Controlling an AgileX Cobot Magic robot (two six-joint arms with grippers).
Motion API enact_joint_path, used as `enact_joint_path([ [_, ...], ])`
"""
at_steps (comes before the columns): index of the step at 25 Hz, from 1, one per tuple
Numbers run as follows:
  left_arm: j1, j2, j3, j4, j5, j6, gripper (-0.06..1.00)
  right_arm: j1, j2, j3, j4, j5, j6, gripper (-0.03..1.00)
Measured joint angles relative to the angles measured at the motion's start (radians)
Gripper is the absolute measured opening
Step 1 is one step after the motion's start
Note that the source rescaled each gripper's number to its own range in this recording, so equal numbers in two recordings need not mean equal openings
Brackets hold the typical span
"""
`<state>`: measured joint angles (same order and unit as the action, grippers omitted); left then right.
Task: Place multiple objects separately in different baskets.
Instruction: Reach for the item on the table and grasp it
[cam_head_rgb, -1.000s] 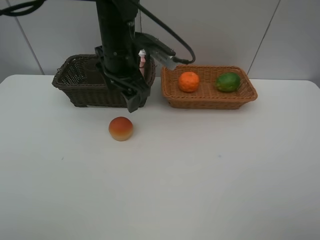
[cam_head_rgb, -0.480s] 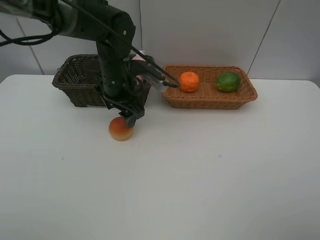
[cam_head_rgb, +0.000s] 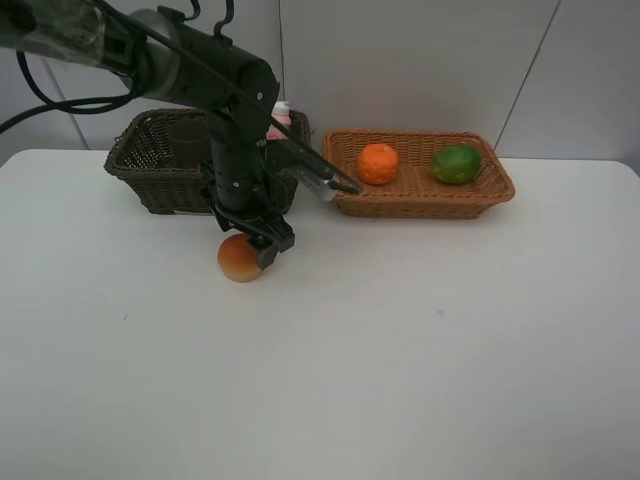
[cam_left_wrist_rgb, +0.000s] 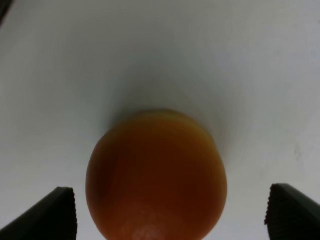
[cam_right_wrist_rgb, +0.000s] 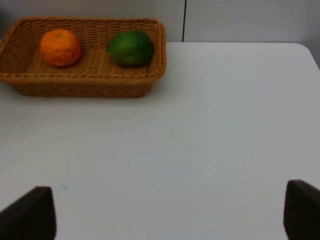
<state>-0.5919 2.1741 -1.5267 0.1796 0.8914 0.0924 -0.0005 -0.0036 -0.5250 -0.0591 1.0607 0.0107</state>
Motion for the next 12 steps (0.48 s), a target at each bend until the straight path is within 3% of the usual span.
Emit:
enact_joint_path([
  [12, 0.01, 0.007, 0.017, 0.024, -0.011, -0.004, 0.98, 0.0, 0.0, 0.0, 0.0, 0.0, 0.0, 1.0],
])
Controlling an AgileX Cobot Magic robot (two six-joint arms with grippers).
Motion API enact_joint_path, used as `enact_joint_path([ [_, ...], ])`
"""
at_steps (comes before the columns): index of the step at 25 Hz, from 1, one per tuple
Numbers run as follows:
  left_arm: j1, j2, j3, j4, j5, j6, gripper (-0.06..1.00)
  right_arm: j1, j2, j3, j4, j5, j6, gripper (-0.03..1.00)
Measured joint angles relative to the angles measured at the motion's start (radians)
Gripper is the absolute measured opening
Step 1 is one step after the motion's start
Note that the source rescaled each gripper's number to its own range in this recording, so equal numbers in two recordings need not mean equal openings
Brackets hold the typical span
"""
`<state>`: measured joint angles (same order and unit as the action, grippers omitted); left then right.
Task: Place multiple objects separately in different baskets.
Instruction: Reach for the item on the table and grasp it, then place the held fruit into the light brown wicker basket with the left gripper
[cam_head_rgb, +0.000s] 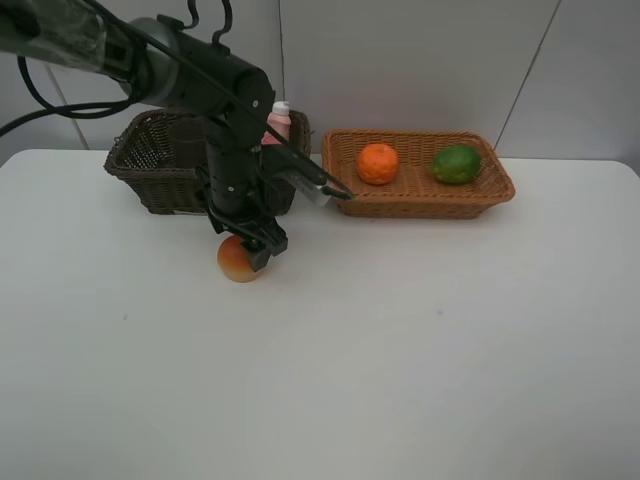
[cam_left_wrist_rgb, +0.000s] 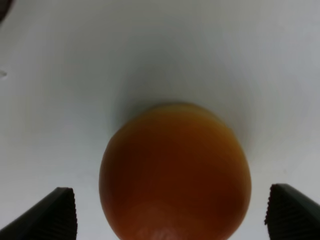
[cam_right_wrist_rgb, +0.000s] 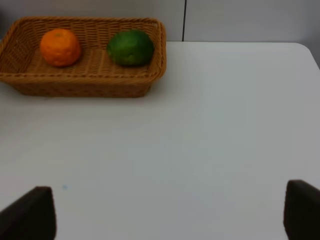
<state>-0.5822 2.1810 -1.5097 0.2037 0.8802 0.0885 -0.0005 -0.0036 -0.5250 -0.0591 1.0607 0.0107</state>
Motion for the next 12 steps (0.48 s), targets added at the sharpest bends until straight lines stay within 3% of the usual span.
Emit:
enact_joint_path([
  [12, 0.003, 0.068, 0.001, 0.003, -0.019, -0.001, 0.98, 0.0, 0.0, 0.0, 0.0, 0.0, 0.0, 1.0],
])
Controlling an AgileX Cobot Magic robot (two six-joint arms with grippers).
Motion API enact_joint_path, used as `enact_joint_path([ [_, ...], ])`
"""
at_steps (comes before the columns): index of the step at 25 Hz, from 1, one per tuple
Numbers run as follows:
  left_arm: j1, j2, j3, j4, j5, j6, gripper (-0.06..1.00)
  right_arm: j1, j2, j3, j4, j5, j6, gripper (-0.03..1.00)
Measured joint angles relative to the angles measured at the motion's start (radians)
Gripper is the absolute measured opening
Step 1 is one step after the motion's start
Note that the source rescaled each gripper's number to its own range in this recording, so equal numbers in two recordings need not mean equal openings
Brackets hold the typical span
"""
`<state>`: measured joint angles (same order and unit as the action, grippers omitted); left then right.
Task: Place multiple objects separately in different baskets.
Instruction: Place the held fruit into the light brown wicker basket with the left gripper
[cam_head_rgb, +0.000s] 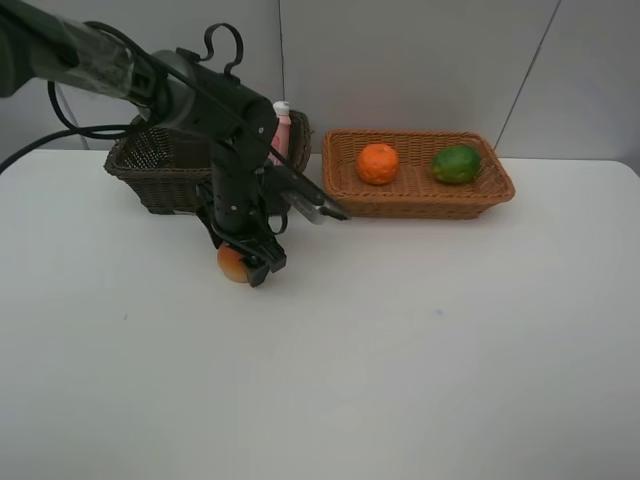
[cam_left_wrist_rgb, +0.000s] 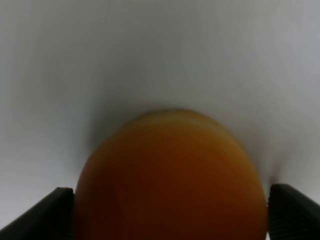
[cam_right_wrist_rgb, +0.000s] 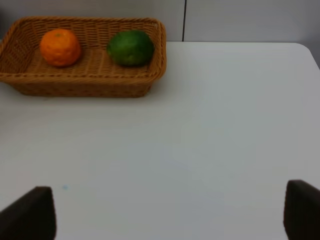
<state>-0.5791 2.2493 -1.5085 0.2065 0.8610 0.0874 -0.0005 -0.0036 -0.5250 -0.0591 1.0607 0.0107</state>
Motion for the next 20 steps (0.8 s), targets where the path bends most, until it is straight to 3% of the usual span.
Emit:
enact_joint_path([
  [12, 0.0, 0.001, 0.0, 0.001, -0.006, -0.003, 0.98, 0.0, 0.0, 0.0, 0.0, 0.0, 0.0, 1.0],
  [13, 0.0, 0.001, 0.0, 0.0, -0.006, -0.007, 0.97, 0.0, 0.0, 0.0, 0.0, 0.0, 0.0, 1.0],
  [15, 0.0, 0.001, 0.0, -0.001, -0.006, -0.045, 0.77, 0.0, 0.0, 0.0, 0.0, 0.0, 0.0, 1.0],
  [20, 0.0, 0.001, 0.0, -0.001, -0.006, -0.095, 0.76, 0.0, 0.0, 0.0, 0.0, 0.0, 0.0, 1.0],
])
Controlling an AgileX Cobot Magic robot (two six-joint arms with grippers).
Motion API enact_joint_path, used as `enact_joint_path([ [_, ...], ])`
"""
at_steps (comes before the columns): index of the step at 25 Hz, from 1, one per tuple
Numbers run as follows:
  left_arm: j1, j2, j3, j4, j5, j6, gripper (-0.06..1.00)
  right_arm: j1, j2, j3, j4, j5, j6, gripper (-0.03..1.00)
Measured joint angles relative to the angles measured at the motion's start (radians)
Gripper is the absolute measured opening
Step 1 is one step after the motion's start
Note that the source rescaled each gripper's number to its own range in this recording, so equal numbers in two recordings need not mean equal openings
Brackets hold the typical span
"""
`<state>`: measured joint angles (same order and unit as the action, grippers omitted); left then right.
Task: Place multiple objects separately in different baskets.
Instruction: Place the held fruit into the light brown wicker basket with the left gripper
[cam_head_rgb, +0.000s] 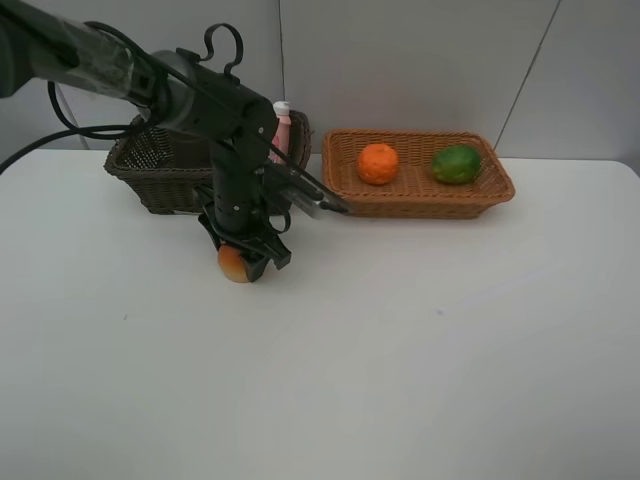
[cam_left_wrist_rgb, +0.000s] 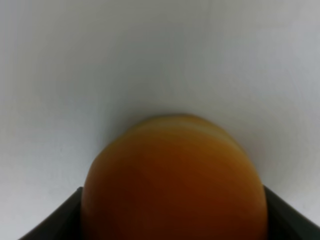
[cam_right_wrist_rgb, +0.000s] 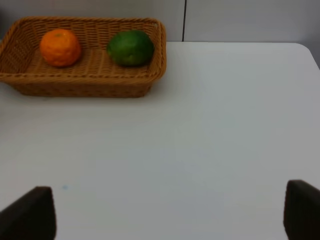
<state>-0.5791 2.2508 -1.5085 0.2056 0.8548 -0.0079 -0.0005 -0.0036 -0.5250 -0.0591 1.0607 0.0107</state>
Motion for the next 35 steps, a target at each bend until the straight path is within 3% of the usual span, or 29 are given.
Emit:
enact_joint_path([
  [20, -0.012, -0.012, 0.0, -0.002, 0.001, -0.004, 0.76, 0.0, 0.0, 0.0, 0.0, 0.0, 0.0, 1.0],
  [35, -0.091, -0.171, -0.032, -0.056, -0.052, -0.004, 0.76, 0.0, 0.0, 0.0, 0.0, 0.0, 0.0, 1.0],
])
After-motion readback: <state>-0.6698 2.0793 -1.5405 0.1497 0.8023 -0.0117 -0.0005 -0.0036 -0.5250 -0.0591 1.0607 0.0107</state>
